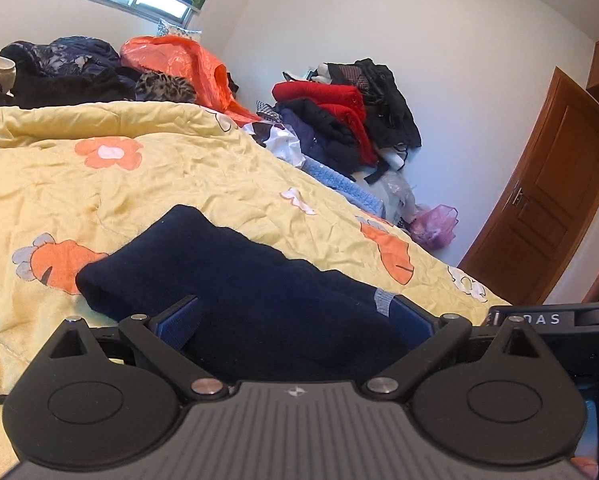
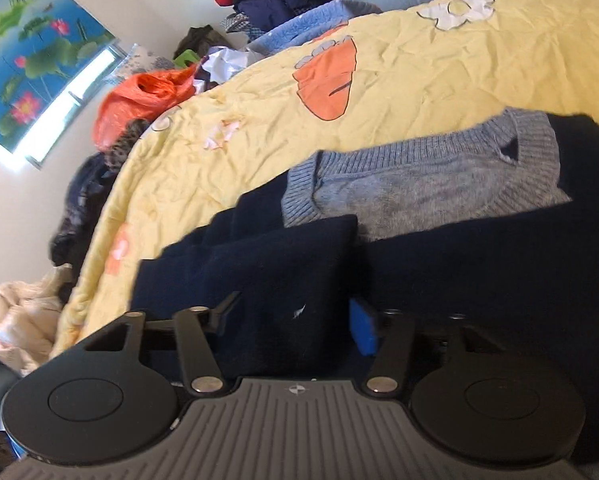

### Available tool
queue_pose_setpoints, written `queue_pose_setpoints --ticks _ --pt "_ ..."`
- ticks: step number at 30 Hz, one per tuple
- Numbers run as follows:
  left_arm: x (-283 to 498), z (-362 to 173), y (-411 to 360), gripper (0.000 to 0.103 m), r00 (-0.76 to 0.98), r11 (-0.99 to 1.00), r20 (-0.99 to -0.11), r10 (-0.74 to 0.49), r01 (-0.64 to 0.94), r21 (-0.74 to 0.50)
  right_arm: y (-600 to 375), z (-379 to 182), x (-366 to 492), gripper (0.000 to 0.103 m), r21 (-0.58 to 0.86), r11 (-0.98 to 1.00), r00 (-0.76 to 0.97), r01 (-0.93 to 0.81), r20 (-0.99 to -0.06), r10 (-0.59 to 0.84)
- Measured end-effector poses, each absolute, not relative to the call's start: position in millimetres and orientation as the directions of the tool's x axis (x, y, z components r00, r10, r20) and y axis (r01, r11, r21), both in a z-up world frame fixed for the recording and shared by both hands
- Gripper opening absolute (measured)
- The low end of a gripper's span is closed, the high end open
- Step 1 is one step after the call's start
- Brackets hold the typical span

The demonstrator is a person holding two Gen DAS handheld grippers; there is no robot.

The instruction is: Fold small clothes

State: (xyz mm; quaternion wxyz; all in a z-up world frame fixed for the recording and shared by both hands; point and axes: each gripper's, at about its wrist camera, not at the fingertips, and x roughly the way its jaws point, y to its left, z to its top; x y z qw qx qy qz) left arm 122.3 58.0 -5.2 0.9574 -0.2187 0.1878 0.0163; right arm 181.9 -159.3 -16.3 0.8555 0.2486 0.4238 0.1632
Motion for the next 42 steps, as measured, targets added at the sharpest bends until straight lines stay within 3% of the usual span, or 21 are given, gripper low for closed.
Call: queue_pose_setpoints --ticks 2,4,7,14,20,42 --pt "122.0 -5.5 56.5 0.101 0.93 0.908 -0.364 -0.048 -0.112 -0.405 -155.1 -17.1 182.2 0.047 0.548 0.832 0.583 -0.081 -0.651 0.486" --pt "123.0 -5.7 55.7 0.101 0.929 0.91 -0.367 -0.043 -0.115 -0.398 -154.6 -18.4 183.9 0.024 0.532 0.842 0.573 -0.091 -0.663 0.481" --pt "123.3 -5.6 55.6 0.101 0.929 0.91 -0.368 -0.043 -0.116 -0.398 -162.3 -14.0 182.4 0.016 0.541 0.834 0.589 -0.105 -0.642 0.491" --pt "123.7 -5.5 54.7 0.101 0.929 0.915 -0.369 -0.038 -0.116 -0.387 -201.0 18.5 177.3 0.014 0.552 0.825 0.654 -0.125 -0.579 0.486" --pt "124.0 -5.7 54.9 0.101 0.927 0.916 -0.372 -0.042 -0.113 -0.384 -254.0 30.2 166.9 0.014 0.524 0.848 0.693 -0.081 -0.582 0.425" --pt "127.8 -6.6 52.8 0.101 0.916 0.92 -0.399 -0.033 -0.128 -0.369 -350.0 -5.8 123.2 0.012 0.517 0.851 0.708 0.092 -0.635 0.309"
